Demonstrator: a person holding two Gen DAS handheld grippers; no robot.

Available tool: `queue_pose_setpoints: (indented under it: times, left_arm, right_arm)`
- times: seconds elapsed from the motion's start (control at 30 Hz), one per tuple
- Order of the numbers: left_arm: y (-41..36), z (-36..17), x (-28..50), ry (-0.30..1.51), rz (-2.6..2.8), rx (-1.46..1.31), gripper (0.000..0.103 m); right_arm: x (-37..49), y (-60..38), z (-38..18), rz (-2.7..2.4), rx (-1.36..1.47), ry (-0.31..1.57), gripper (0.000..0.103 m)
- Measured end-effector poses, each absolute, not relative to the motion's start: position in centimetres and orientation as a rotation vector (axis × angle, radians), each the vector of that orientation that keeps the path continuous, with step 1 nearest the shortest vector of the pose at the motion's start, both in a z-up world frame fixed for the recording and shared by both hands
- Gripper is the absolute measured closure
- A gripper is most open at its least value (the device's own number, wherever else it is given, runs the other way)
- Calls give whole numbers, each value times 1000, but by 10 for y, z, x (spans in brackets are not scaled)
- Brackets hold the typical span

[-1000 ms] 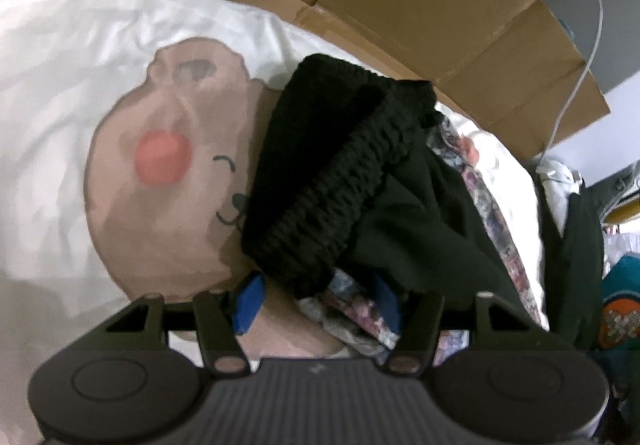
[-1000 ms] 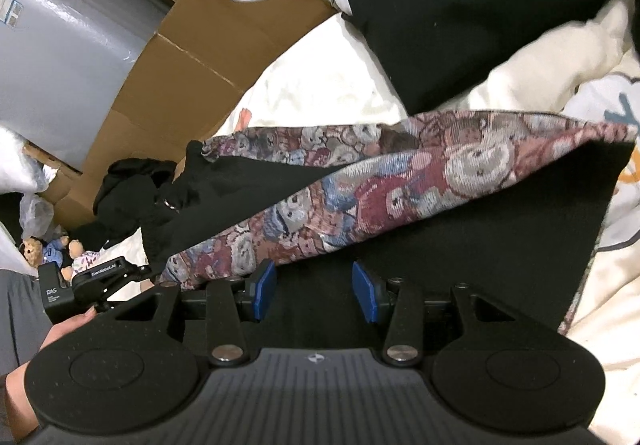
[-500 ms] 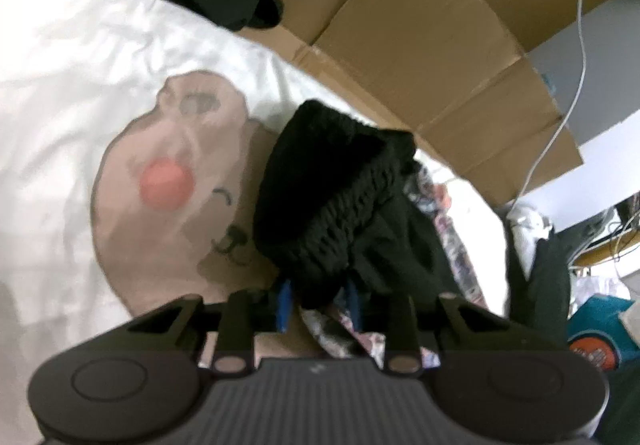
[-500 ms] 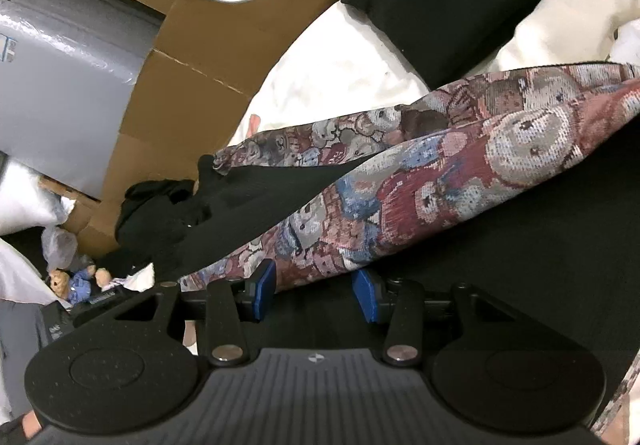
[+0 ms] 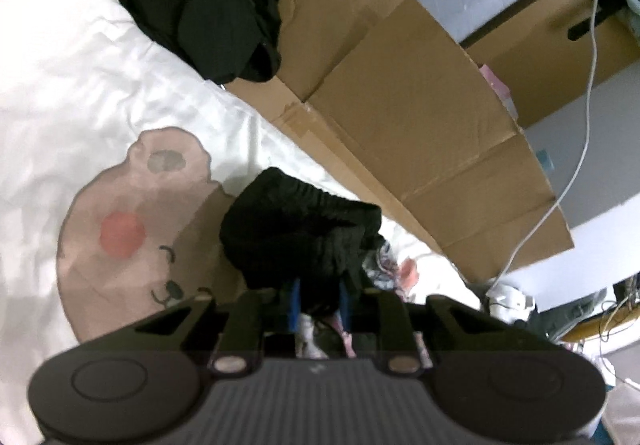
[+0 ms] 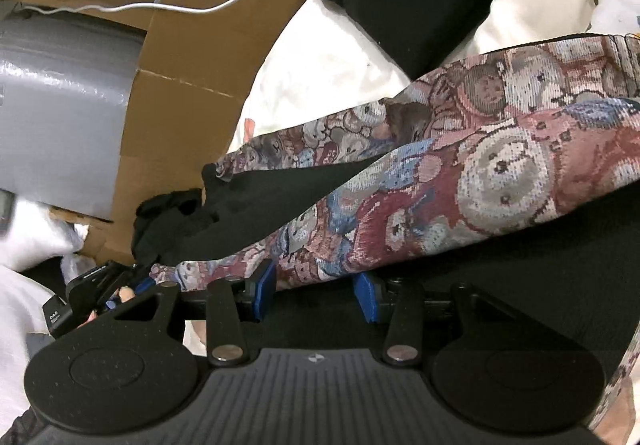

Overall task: Fold clothes
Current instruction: 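Grasp the black elastic waistband of the shorts with the left tool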

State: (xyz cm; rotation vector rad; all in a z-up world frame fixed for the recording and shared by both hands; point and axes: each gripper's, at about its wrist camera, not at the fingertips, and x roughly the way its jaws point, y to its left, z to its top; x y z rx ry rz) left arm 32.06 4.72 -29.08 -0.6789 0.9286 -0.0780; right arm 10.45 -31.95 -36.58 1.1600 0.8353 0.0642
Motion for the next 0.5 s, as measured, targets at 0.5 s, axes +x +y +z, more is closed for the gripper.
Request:
queue_pose_setpoints:
  times: [0.5]
  left_arm:
    - [23,-272,340,867,-49,-772,85]
  right_arm:
    - [110,-335,-358,15,1130,768,56]
